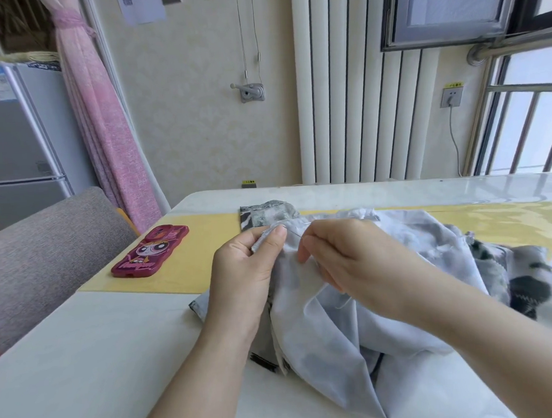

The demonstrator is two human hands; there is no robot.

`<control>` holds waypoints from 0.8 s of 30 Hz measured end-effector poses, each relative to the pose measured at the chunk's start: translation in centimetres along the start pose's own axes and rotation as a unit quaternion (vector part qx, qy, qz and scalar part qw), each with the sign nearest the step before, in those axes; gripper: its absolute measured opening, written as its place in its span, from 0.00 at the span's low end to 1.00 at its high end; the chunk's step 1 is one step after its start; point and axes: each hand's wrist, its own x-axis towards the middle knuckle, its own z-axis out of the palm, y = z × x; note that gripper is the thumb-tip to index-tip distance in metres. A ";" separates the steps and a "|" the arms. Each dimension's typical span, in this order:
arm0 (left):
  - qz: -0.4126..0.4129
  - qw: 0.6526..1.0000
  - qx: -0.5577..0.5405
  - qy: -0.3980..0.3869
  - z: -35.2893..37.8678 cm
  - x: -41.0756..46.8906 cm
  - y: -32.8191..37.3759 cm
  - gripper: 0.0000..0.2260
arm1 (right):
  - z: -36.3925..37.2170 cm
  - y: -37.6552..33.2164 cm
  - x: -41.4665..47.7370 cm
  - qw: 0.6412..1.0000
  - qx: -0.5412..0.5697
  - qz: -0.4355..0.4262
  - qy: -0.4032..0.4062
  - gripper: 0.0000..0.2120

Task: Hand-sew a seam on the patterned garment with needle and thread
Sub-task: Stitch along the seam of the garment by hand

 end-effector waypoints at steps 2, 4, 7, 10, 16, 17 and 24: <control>-0.001 1.000 0.002 -0.001 0.0 0.0 0.0 0.09 | 0.2 0.1 0.0 1.000 -0.011 0.014 0.002 0.12; 0.000 1.000 0.004 0.000 0.0 0.0 0.1 0.09 | 0.2 0.1 0.0 1.000 -0.014 0.019 0.007 0.12; 0.002 1.000 -0.003 0.005 0.1 0.1 0.1 0.08 | 0.3 0.1 0.1 0.999 -0.019 0.030 0.007 0.12; 0.002 1.000 -0.006 0.012 0.0 0.1 0.1 0.07 | 0.4 0.2 0.1 0.999 -0.022 0.040 0.011 0.13; -0.001 1.000 -0.002 0.021 0.1 0.1 0.1 0.07 | 0.4 0.1 0.2 0.998 -0.027 0.049 0.017 0.13; -0.002 1.000 -0.003 0.024 0.1 0.1 0.1 0.07 | 0.4 0.1 0.2 0.998 -0.027 0.050 0.018 0.13; -0.003 1.000 -0.003 0.027 0.1 0.1 0.2 0.06 | 0.4 -0.2 0.1 0.998 -0.028 0.045 0.022 0.12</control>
